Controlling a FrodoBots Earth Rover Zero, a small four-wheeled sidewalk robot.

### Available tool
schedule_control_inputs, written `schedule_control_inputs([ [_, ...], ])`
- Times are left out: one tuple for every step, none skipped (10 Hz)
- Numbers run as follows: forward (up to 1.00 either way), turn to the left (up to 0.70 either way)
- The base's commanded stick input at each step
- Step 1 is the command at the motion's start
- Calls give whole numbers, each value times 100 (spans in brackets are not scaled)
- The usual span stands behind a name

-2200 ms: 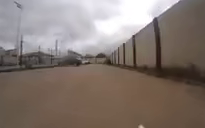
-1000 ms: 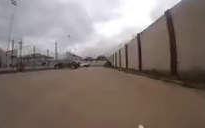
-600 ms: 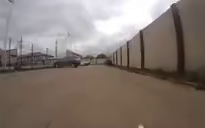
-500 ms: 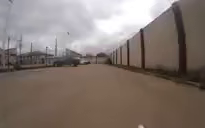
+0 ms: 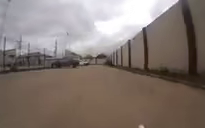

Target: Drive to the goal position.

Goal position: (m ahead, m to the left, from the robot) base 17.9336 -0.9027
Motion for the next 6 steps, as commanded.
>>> schedule_control_inputs([
  [100, 0],
  [100, 0],
  [100, 0],
  [100, 0],
  [100, 0],
  [100, 0],
])
